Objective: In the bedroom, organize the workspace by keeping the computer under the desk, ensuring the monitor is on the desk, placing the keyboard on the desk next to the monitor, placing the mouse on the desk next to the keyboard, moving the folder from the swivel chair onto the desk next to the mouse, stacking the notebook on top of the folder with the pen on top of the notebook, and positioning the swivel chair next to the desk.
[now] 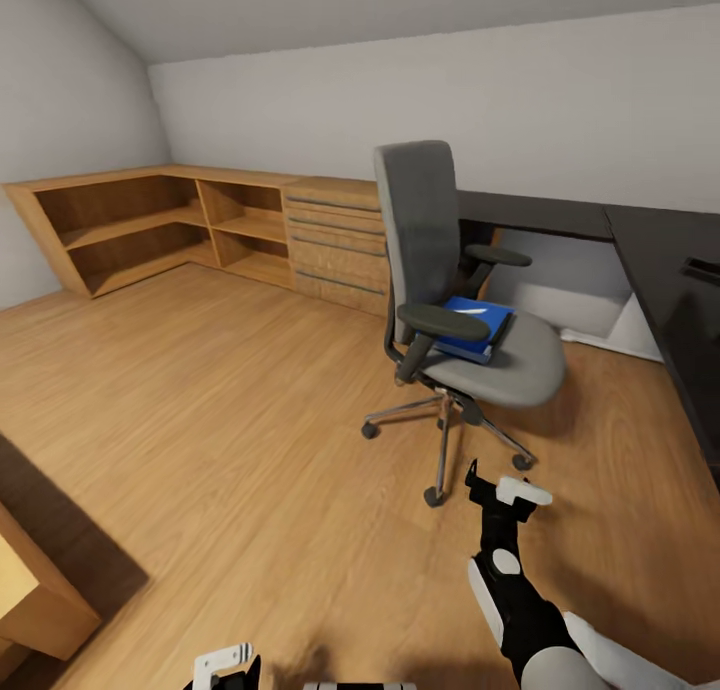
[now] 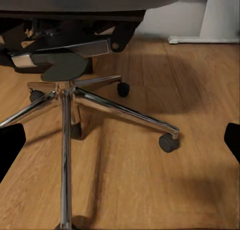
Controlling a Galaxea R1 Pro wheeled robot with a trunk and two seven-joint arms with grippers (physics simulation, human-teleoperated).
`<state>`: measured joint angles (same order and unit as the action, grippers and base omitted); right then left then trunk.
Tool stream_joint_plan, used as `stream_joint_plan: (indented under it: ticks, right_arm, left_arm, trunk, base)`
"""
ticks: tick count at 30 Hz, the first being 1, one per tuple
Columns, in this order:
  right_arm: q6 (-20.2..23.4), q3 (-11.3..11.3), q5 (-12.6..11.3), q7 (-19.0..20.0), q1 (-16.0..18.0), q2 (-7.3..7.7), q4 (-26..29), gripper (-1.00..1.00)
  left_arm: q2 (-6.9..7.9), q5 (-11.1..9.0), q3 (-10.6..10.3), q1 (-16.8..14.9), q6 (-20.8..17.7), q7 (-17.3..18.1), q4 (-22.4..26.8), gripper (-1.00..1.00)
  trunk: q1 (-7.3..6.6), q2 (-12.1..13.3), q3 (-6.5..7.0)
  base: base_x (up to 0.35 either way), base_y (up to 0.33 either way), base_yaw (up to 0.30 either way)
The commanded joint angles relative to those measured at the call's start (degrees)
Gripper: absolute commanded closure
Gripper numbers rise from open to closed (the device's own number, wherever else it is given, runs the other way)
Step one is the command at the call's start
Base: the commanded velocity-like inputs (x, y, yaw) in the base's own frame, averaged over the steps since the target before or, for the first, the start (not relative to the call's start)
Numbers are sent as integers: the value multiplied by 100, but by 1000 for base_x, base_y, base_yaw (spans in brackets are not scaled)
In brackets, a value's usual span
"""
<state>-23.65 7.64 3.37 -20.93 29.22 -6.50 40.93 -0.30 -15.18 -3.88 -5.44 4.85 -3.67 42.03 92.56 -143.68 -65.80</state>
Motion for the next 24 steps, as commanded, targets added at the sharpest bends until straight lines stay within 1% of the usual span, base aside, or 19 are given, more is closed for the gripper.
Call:
stream_joint_plan:
  ticks: [1,5,9,17,24]
  right_arm:
    - [-61,31,34,-12,5,-4,-77,-100]
    - [-144,46,31,-12,5,5,-277,-100]
    - [-286,51,26,-14,5,55,-455,-100]
    - [-402,53,24,-10,5,78,-593,-100]
    - [-419,53,24,-8,5,79,-618,-100]
  left_arm:
    - [8,-56,-24,-1,24,-41,-4,-100]
    - [7,-50,-18,-1,25,-54,-8,-100]
    - [6,-48,-16,-1,37,-65,-10,-100]
    - [15,-47,-13,-1,55,-65,-8,-100]
    - [21,-34,-16,-1,365,-77,-10,-100]
  trunk:
    - [-4,0,18]
    - [-14,5,107]
    - [-24,11,196]
    - [-45,21,373]
    - [-63,31,528]
  base:
    - [0,0,-253]
    - [0,0,-253]
    - [0,0,-254]
    - [0,0,-256]
    - [0,0,-257]
